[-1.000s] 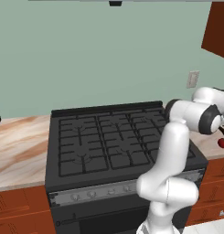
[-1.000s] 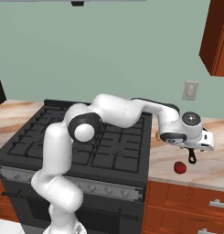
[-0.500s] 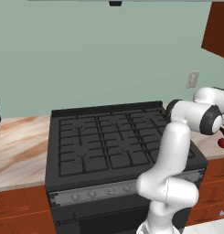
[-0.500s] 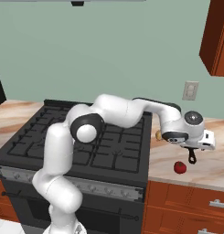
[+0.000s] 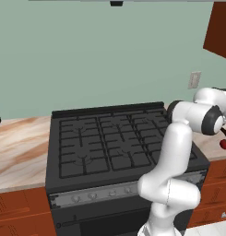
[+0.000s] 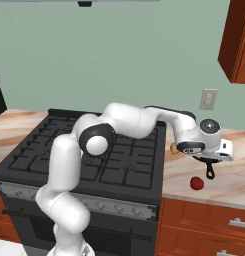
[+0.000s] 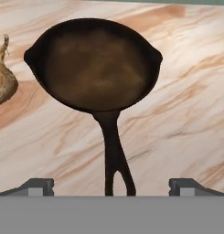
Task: Place the pan on the front right burner on the stove. Then place the tomato and the onion in the pan and turn on the front right burner.
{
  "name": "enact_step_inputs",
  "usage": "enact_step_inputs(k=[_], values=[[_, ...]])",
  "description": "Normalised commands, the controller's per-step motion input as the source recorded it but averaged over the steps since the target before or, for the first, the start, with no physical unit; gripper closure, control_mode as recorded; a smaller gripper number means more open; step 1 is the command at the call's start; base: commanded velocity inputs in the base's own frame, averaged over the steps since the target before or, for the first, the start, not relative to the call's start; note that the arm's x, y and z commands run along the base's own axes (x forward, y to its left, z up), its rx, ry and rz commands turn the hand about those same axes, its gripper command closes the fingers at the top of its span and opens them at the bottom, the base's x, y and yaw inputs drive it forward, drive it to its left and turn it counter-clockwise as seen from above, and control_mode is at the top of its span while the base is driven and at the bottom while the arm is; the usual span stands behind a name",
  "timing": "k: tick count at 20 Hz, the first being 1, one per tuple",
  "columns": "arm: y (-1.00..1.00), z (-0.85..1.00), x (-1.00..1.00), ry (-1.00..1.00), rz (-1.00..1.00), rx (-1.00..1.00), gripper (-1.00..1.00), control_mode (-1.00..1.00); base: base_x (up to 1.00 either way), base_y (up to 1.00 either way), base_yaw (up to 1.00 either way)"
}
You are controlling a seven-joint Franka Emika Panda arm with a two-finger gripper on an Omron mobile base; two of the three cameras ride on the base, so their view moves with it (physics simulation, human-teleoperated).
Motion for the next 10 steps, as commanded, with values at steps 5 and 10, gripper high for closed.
enact_step_inputs(k=[5, 10], values=[[0.0, -0.05, 0.12, 0.0, 0.0, 0.0, -1.0, -1.0, 0.0, 0.0, 0.0], [0.0, -0.11, 0.02, 0.0, 0.0, 0.0, -1.0, -1.0, 0.0, 0.0, 0.0]])
